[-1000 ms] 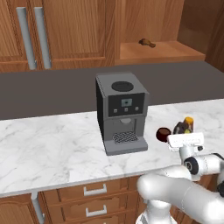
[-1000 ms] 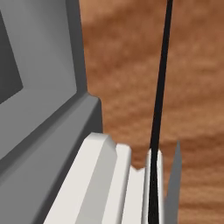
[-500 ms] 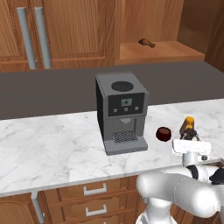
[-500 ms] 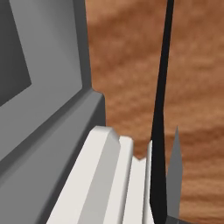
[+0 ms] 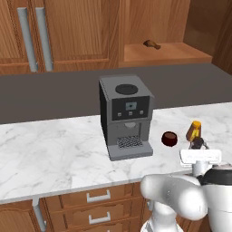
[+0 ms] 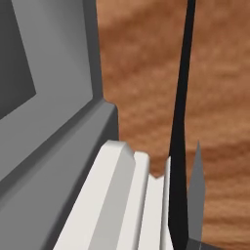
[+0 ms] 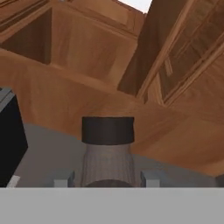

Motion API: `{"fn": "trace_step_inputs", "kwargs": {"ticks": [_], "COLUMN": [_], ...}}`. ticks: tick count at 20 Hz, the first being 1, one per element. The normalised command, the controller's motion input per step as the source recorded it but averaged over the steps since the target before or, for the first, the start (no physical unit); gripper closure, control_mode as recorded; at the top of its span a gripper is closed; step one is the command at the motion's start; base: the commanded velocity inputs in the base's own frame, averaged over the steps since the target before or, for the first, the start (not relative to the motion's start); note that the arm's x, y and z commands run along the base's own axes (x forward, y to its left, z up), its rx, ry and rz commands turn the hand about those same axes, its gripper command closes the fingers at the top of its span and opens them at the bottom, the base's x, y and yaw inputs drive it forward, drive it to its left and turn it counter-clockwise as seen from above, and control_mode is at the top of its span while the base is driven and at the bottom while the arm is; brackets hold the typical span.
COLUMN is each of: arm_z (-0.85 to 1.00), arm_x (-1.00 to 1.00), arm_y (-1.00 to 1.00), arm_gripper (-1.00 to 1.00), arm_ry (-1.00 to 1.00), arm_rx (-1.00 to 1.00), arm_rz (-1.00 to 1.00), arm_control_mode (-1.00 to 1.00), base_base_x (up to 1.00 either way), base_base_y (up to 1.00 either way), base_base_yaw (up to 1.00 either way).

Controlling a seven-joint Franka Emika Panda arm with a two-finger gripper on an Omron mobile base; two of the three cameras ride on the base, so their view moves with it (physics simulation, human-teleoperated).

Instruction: Pick the syrup bottle and honey bottle from the cabinet and place them next to the mug.

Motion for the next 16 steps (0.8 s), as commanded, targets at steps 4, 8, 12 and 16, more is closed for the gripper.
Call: {"fn": "trace_step_inputs", "kwargs": {"ticks": [4,8,12,16], "arm_z": [0.07,0.00,0.00,0.00], "arm_x": [0.93,0.71,0.24,0.03], "arm_y": [0.39,0.28,0.01,-0.06], "arm_gripper": [1.00,1.00,1.00,1.00], "arm_ry": [0.40,0.48,0.23,0.28], "arm_rx": [-0.03,0.00,0.00,0.13], "arm_rz": [0.00,0.00,0.00,0.01], "arm_control_mode": [-1.00,-1.00,-1.00,-1.00], "base_base_x": [0.00,0.00,0.00,0.00], "base_base_y": [0.00,0.00,0.00,0.00], "base_base_yaw": [0.00,0.00,0.00,0.00]}}
